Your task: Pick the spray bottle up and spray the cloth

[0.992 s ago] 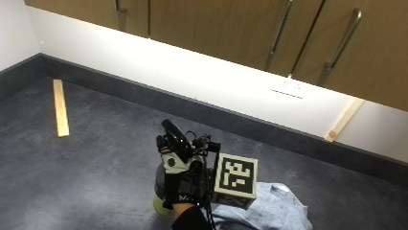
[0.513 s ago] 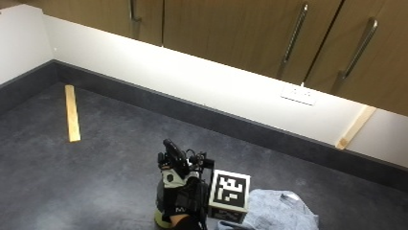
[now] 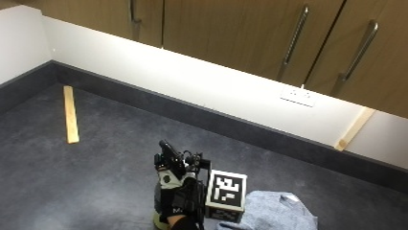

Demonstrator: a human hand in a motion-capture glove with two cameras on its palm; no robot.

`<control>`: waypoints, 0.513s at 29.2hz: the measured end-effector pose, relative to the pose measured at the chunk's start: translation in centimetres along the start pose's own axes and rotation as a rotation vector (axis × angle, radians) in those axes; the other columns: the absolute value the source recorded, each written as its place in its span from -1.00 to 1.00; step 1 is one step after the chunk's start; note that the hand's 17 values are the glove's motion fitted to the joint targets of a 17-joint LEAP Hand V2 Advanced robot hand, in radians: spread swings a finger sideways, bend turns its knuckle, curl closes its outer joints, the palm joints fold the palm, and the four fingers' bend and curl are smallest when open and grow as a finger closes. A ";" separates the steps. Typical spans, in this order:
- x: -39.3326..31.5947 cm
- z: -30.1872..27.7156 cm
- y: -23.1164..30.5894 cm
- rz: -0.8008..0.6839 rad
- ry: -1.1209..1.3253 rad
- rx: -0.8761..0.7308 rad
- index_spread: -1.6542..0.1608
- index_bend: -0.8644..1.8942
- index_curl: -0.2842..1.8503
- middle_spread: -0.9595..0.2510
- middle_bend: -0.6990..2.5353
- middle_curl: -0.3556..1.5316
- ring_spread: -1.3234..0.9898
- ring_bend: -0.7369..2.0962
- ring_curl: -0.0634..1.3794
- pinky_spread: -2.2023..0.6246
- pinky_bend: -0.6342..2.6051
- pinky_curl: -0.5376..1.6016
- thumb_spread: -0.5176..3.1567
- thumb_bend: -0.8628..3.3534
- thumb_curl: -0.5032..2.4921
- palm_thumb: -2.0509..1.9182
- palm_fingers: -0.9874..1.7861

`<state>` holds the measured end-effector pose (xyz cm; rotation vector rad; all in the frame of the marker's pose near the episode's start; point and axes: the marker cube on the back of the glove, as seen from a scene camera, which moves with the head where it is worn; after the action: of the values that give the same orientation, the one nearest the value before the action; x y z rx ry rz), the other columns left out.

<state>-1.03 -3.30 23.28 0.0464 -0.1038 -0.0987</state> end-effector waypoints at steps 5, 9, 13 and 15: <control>0.4 -0.2 0.1 0.031 0.040 -0.008 0.70 -0.08 -0.16 0.56 -0.28 -0.05 0.06 -0.22 -0.21 0.52 -0.52 -0.15 -0.15 -0.60 -0.32 0.58 0.51; 1.1 -0.5 0.3 0.038 0.082 -0.040 0.68 -0.15 -0.19 0.57 -0.32 -0.07 0.09 -0.27 -0.22 0.55 -0.50 -0.14 -0.17 -0.61 -0.33 0.56 0.36; 1.7 -0.4 0.5 0.065 0.100 -0.085 0.59 -0.30 -0.22 0.59 -0.42 -0.11 0.13 -0.28 -0.18 0.59 -0.41 -0.08 -0.18 -0.61 -0.33 0.53 -0.02; 1.9 -0.3 0.7 0.067 0.108 -0.103 0.54 -0.33 -0.27 0.58 -0.44 -0.13 0.14 -0.30 -0.21 0.60 -0.38 -0.08 -0.19 -0.61 -0.34 0.52 -0.09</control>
<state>0.91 -2.81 23.20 -0.0544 0.0079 -0.0347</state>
